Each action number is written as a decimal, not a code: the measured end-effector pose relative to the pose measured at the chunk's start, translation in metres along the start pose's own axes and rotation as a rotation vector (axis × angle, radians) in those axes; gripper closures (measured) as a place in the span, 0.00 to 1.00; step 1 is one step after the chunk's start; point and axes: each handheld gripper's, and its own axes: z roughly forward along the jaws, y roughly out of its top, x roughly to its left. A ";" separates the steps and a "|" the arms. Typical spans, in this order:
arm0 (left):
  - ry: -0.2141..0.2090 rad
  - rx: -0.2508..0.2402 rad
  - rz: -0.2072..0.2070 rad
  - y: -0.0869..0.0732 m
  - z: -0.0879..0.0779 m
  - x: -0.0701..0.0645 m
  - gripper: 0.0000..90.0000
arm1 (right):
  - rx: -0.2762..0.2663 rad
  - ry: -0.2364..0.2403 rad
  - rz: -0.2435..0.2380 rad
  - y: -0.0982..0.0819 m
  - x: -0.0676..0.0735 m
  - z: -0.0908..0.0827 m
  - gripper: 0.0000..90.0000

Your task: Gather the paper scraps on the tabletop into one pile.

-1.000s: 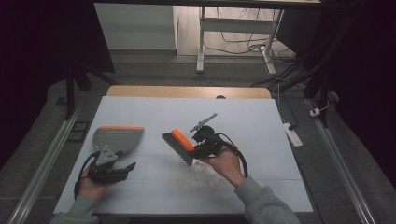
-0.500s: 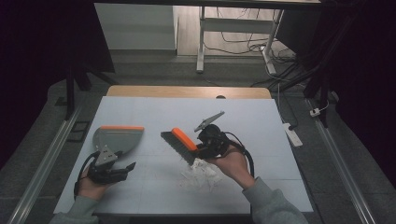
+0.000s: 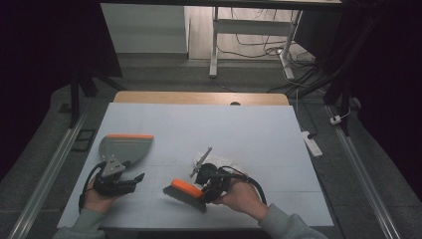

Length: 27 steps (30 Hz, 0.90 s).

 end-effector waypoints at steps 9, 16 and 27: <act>0.002 0.003 -0.003 -0.001 0.000 0.001 0.36 | 0.045 -0.094 0.004 0.007 -0.022 0.004 0.78; 0.002 0.003 -0.004 -0.001 0.000 0.001 0.36 | -0.005 -0.210 0.079 -0.001 -0.058 -0.014 0.78; 0.002 0.009 0.001 -0.001 0.002 0.000 0.36 | -0.187 -0.197 0.015 -0.021 -0.044 -0.073 0.78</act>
